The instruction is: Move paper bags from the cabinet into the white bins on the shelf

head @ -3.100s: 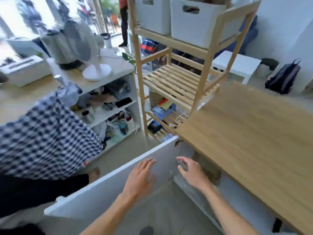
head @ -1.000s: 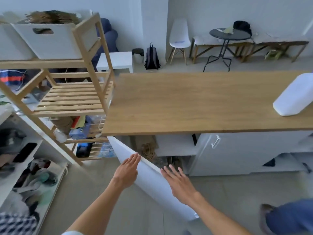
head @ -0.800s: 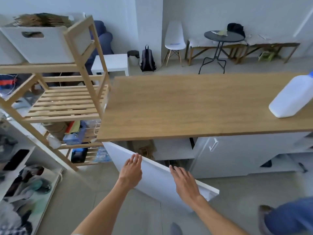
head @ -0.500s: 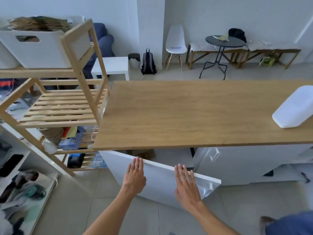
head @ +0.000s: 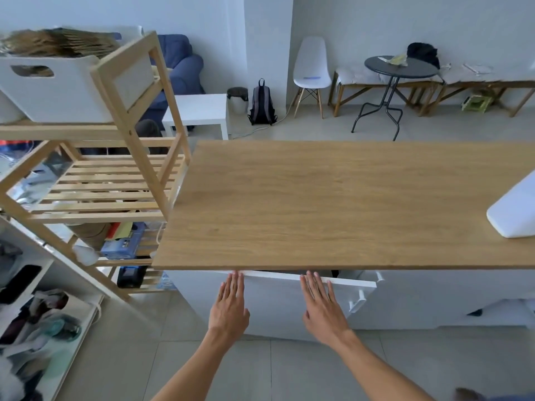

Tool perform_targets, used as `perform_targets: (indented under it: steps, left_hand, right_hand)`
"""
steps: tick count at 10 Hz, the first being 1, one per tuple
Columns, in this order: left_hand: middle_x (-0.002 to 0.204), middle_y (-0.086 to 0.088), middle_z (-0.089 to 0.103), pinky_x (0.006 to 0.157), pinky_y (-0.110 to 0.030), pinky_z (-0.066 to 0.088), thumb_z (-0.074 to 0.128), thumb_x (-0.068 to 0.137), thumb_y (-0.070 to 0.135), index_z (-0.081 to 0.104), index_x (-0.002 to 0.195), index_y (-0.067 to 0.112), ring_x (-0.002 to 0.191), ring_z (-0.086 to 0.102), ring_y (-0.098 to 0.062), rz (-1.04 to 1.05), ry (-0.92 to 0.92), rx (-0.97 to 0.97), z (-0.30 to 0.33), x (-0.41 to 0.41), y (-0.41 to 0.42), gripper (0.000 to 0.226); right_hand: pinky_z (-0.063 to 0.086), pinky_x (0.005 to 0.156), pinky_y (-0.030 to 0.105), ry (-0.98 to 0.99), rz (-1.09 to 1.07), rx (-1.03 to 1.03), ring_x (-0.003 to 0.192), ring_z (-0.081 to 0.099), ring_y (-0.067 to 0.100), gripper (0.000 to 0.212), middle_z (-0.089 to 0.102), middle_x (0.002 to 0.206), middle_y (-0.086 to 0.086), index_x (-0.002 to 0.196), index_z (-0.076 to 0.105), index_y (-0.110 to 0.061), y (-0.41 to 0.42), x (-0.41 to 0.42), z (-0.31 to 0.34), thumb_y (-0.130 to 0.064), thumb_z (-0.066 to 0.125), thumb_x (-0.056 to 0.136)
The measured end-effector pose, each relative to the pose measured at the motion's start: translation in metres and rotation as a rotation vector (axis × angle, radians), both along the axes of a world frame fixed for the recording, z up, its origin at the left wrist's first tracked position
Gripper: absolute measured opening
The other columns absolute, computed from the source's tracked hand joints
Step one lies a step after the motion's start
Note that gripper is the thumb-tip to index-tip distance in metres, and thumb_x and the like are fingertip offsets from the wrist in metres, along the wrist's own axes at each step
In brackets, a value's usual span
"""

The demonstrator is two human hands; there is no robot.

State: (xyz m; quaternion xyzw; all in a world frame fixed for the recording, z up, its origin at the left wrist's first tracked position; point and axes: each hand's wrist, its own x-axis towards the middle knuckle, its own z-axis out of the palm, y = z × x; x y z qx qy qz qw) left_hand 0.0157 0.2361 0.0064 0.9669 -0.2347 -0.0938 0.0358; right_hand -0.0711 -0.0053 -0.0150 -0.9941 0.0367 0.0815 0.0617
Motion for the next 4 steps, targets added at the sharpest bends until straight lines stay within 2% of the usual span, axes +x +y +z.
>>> perform_targets:
  steps: [1, 2, 3, 4]
  left_hand:
    - [0.164, -0.011, 0.000, 0.122, -0.031, -0.004, 0.037, 0.100, 0.033, -0.006, 0.154, 0.006, 0.152, 0.001, -0.022, -0.035, 0.017, 0.001, 0.002, -0.002, 0.004, 0.074]
    - [0.153, -0.005, 0.043, 0.116, -0.037, 0.033, 0.035, 0.098, 0.038, 0.034, 0.151, 0.010, 0.142, 0.038, -0.022, -0.046, -0.107, -0.098, 0.021, 0.013, 0.006, 0.060]
    - [0.128, 0.000, 0.063, 0.097, -0.034, 0.050, 0.031, 0.094, 0.045, 0.055, 0.134, 0.013, 0.118, 0.059, -0.020, -0.103, -0.276, -0.202, 0.041, 0.045, 0.005, 0.056]
    - [0.143, -0.006, 0.053, 0.109, -0.036, 0.042, 0.025, 0.095, 0.053, 0.046, 0.142, 0.011, 0.134, 0.048, -0.023, -0.072, -0.253, -0.194, 0.062, 0.074, -0.007, 0.067]
  right_hand:
    - [0.016, 0.123, 0.040, -0.080, 0.064, 0.023, 0.147, 0.036, 0.030, 0.083, 0.038, 0.158, 0.012, 0.154, 0.034, -0.010, -0.011, 0.002, 0.005, -0.016, 0.066, 0.077]
    - [0.051, 0.100, 0.032, -0.228, 0.087, 0.084, 0.123, 0.061, 0.019, 0.059, 0.063, 0.132, -0.001, 0.139, 0.059, -0.018, -0.026, 0.014, 0.030, -0.013, 0.063, 0.080]
    - [0.053, 0.095, 0.029, -0.370, 0.078, 0.142, 0.114, 0.061, 0.014, 0.049, 0.064, 0.123, -0.007, 0.136, 0.061, -0.021, -0.044, 0.036, 0.048, -0.014, 0.059, 0.088]
    - [0.040, 0.112, 0.034, -0.368, -0.037, 0.198, 0.133, 0.049, 0.019, 0.050, 0.055, 0.143, -0.002, 0.146, 0.050, -0.023, -0.055, 0.062, 0.063, -0.025, 0.052, 0.096]
